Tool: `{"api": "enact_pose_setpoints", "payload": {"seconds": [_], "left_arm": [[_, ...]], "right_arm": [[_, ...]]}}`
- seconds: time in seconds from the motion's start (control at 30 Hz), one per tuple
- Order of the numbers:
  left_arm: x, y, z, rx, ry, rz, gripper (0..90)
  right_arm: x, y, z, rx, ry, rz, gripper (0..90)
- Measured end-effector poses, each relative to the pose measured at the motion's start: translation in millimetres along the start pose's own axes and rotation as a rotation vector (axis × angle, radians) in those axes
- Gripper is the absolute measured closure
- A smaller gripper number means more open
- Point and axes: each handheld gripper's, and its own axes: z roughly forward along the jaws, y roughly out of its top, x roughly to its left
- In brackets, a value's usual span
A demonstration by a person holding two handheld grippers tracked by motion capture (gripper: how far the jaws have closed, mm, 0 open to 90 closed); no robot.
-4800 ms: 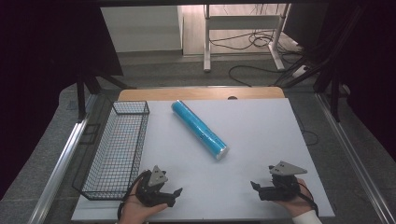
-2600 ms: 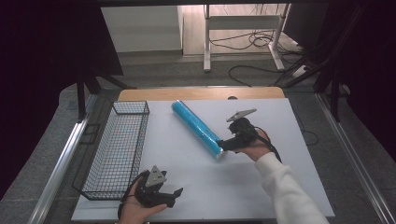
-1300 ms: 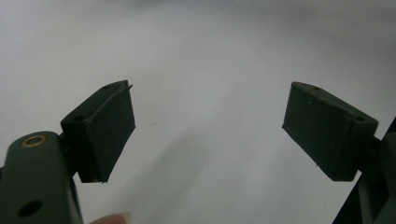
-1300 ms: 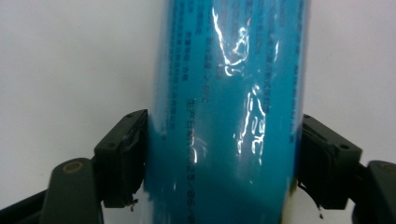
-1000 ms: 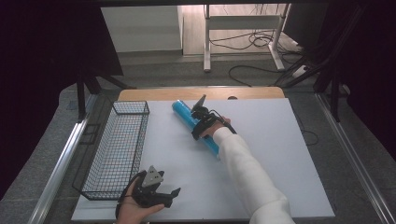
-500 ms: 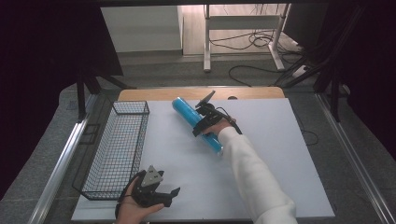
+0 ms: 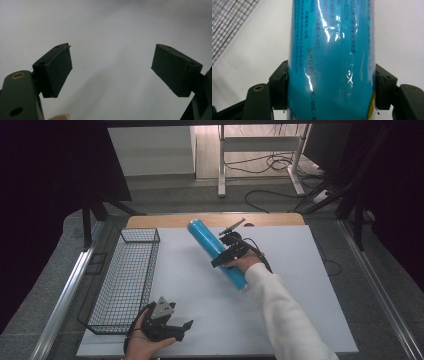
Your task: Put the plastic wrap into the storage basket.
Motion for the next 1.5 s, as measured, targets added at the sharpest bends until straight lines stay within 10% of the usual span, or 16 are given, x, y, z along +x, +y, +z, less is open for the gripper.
{"api": "enact_pose_setpoints", "payload": {"seconds": [0.7, 0.93, 1.3, 1.5], "left_arm": [[3.6, 6.3, 0.6, -0.043, -0.052, -0.085, 16.0], [5.8, 20.6, -0.6, -0.136, -0.18, -0.184, 15.1], [16.3, 40.3, 8.1, -0.197, -0.256, -0.286, 13.5], [27.3, 51.9, 25.4, -0.232, -0.404, -0.388, 10.0]], "right_arm": [[13.8, -74.3, -49.4, -0.098, 0.066, -0.023, 31.8], [19.9, -96.4, -58.7, -0.135, 0.084, -0.028, 31.8], [27.3, -119.2, -61.8, -0.166, 0.104, -0.031, 31.8], [31.8, -126.9, -59.1, -0.183, 0.118, -0.037, 31.8]]}}
